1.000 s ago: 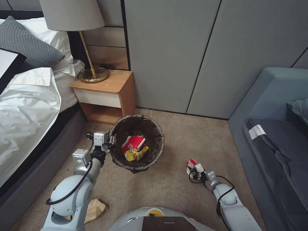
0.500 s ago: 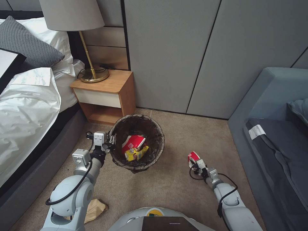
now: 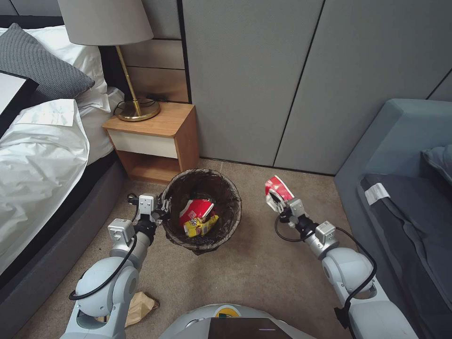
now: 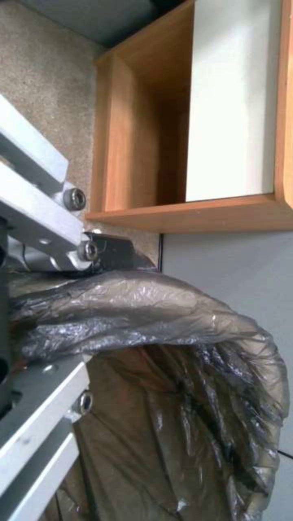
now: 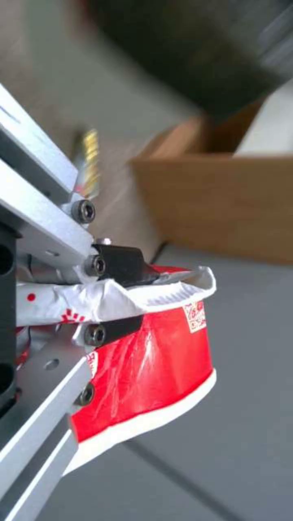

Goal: Pick up the trash bin, then pick up the garbage from the floor and place it into the trash bin.

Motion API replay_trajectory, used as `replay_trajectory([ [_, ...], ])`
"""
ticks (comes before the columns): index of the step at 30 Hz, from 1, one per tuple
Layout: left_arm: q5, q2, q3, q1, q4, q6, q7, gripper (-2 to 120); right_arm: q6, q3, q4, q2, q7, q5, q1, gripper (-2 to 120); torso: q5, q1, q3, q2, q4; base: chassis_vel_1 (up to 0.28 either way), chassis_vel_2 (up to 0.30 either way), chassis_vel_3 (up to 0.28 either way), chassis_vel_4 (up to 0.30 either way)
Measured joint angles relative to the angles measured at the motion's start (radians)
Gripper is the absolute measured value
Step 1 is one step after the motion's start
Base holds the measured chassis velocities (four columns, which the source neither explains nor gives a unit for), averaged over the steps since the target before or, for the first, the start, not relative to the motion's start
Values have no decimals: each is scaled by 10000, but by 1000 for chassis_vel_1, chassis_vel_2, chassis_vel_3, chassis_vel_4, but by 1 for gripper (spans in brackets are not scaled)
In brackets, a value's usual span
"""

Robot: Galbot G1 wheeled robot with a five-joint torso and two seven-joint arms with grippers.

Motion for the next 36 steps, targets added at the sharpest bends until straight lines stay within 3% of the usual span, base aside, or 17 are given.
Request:
replay_trajectory([
  [5, 7, -3, 10, 12, 0, 11, 0, 7, -778, -827, 1305, -334, 355, 690, 283, 0, 2, 0, 0, 0, -1, 0, 0, 0, 0],
  [12, 23, 3, 36, 4, -9, 39, -20, 7, -1493, -1432, 1912, -1150, 372, 1776, 840, 0, 2, 0, 0, 0, 0, 0, 0, 0, 0],
  [23, 96, 4, 203, -107, -34, 183, -92, 7, -1792, -3167, 1749, -2437, 617, 3215, 1924, 0, 3, 0, 1, 0, -1, 0, 0, 0, 0],
  [36, 234, -71, 321, -185, 41, 217, -124, 7, -1738, -5108, 1037, -2525, 820, 3511, 3395, 0, 3, 0, 1, 0, -1, 0, 0, 0, 0],
])
